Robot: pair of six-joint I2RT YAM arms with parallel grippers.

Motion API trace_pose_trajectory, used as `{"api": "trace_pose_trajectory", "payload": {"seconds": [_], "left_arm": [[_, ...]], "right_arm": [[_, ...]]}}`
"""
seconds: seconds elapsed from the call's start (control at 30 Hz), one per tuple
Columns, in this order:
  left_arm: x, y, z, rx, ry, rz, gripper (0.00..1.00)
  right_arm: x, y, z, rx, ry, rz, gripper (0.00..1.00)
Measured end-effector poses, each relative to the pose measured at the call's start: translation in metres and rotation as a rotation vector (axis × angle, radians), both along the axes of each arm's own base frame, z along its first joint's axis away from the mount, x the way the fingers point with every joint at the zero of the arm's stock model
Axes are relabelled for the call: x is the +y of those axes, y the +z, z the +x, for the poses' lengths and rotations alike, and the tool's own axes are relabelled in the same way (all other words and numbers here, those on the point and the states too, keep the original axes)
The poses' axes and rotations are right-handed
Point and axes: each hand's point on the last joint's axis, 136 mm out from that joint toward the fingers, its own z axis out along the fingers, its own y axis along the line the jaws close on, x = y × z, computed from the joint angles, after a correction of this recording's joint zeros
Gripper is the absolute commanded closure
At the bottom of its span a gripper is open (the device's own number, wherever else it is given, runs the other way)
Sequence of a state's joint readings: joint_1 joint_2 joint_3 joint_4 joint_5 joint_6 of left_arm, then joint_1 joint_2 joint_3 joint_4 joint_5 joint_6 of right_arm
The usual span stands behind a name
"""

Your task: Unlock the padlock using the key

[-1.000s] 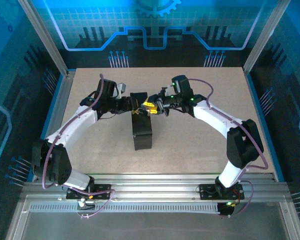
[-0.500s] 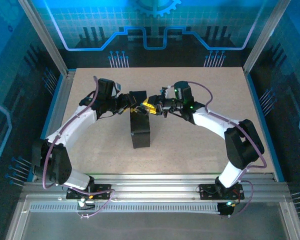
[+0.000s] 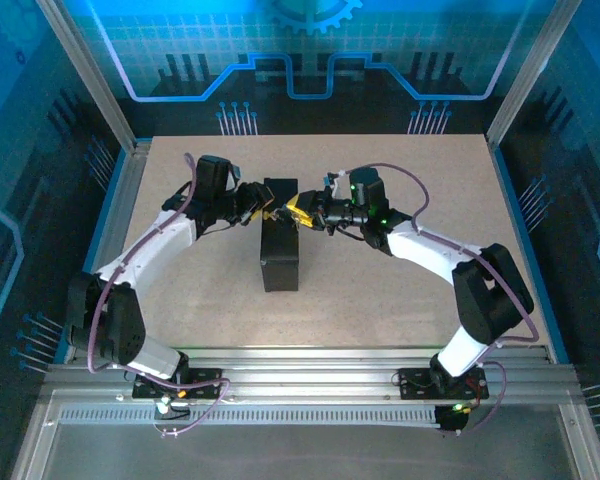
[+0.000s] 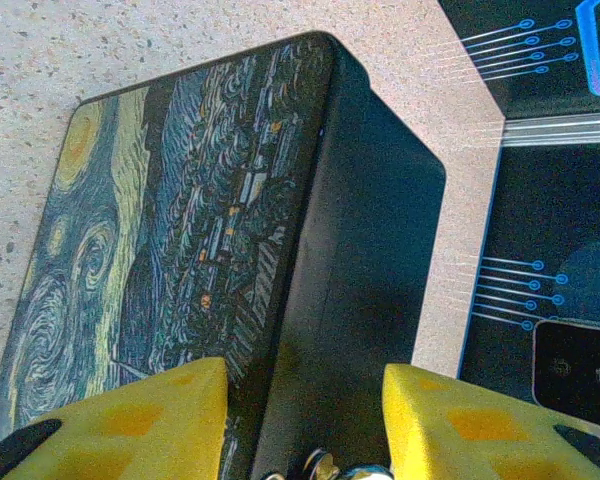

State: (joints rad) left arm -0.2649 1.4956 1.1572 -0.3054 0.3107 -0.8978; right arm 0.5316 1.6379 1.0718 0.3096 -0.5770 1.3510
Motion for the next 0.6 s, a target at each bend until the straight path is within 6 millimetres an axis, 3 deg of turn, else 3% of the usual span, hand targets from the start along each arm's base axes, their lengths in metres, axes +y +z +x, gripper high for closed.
{"api": "trace_pose_trajectory", "payload": {"seconds": [0.33,0.5,0.6], "left_arm": [[-0.002,0.0,0.002,-0.014,-0.017,0.006,0.53],[-0.004,0.015,-0.006,-0.122,-0.209,0.148,0.51],[-0.01,0.036,-0.01,-0.275,-0.404,0.254,0.49]], "right_arm": [[0.0,0.001,0.0,-0.06,0.029,-0.056,1.0],[0.001,0.005,-0.002,-0.057,0.055,-0.048,1.0],[-0.001,0.013,-0.001,-0.059,0.074,-0.043,1.0]]}}
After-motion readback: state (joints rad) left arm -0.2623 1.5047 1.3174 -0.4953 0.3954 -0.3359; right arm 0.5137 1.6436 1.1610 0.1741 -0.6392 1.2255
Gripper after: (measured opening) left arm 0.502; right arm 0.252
